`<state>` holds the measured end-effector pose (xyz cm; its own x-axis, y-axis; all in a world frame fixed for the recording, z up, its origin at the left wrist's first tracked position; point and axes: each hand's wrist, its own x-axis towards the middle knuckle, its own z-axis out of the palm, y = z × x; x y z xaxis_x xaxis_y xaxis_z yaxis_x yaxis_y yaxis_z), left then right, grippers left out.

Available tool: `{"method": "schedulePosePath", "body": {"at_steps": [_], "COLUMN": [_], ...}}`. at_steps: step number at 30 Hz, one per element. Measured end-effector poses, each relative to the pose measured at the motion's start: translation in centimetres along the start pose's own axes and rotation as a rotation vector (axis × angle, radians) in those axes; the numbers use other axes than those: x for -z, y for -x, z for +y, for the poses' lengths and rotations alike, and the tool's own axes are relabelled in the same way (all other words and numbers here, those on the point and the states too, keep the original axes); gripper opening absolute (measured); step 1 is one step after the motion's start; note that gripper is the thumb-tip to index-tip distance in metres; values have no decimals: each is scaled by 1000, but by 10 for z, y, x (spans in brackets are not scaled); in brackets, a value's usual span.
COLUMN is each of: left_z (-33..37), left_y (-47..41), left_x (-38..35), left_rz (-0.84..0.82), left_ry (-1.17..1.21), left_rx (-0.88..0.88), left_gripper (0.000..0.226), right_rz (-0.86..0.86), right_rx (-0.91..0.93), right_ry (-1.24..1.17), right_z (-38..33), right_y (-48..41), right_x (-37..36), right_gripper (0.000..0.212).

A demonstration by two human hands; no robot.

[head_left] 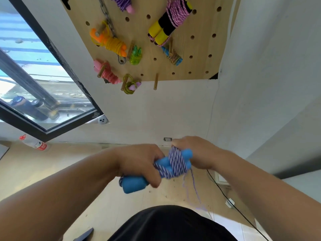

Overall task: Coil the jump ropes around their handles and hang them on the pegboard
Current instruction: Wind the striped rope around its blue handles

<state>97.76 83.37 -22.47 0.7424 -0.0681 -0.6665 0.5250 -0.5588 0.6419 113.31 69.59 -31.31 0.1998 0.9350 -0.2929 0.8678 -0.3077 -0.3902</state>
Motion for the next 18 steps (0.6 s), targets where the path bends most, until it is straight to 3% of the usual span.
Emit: {"method": "schedulePosePath", "body": {"at_steps": [3, 6, 12, 15, 18], "left_z": [-6, -21, -46, -44, -46], "left_y": [-15, -31, -34, -28, -23], "left_x": [-16, -17, 15, 25, 31], "left_rz": [-73, 27, 474, 559, 599], "left_ry": [-341, -393, 47, 254, 422], "left_rx": [113, 190, 251, 207, 179], "left_gripper": [22, 21, 15, 14, 16], "right_rz": [-160, -148, 101, 215, 305], "right_rx": [78, 148, 85, 59, 32], "right_ry": [53, 119, 53, 24, 75], "right_z": [-17, -45, -66, -63, -50], "right_y": [-11, -18, -2, 9, 17], "right_x": [30, 52, 44, 35, 22], "right_gripper": [14, 19, 25, 22, 6]}}
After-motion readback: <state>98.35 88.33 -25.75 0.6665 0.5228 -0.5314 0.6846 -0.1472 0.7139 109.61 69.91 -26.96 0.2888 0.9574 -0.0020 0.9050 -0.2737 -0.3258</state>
